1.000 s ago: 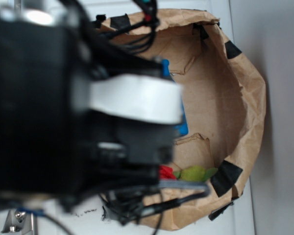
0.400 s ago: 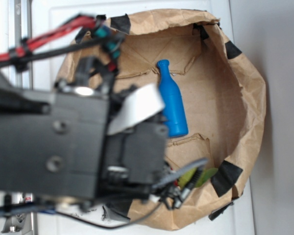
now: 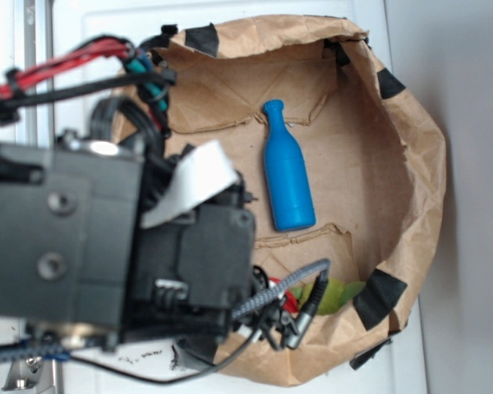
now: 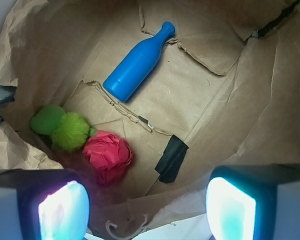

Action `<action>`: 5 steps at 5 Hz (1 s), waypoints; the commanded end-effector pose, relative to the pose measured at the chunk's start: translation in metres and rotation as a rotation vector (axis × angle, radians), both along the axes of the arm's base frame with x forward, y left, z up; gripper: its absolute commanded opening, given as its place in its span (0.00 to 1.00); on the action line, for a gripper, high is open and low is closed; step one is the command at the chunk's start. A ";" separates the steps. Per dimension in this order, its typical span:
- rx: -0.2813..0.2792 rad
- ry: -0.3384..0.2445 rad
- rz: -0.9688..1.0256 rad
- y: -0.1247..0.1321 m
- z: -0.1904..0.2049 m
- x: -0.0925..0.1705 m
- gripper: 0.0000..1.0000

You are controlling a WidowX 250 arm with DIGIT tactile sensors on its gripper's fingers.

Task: Grab the blue bottle.

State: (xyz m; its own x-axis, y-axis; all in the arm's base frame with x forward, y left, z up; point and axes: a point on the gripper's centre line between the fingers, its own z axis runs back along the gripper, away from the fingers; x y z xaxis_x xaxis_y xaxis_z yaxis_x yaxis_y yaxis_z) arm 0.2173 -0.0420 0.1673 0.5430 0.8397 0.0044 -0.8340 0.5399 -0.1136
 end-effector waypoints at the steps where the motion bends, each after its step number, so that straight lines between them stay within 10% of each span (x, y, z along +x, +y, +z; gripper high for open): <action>1: -0.009 -0.035 0.032 0.007 0.010 -0.001 1.00; 5: 0.095 -0.048 0.191 0.051 -0.037 0.040 1.00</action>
State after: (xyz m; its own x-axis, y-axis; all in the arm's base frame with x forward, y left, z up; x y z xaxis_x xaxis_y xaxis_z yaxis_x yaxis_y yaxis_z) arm 0.2575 -0.0017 0.1196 0.4140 0.9049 0.0989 -0.9032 0.4218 -0.0794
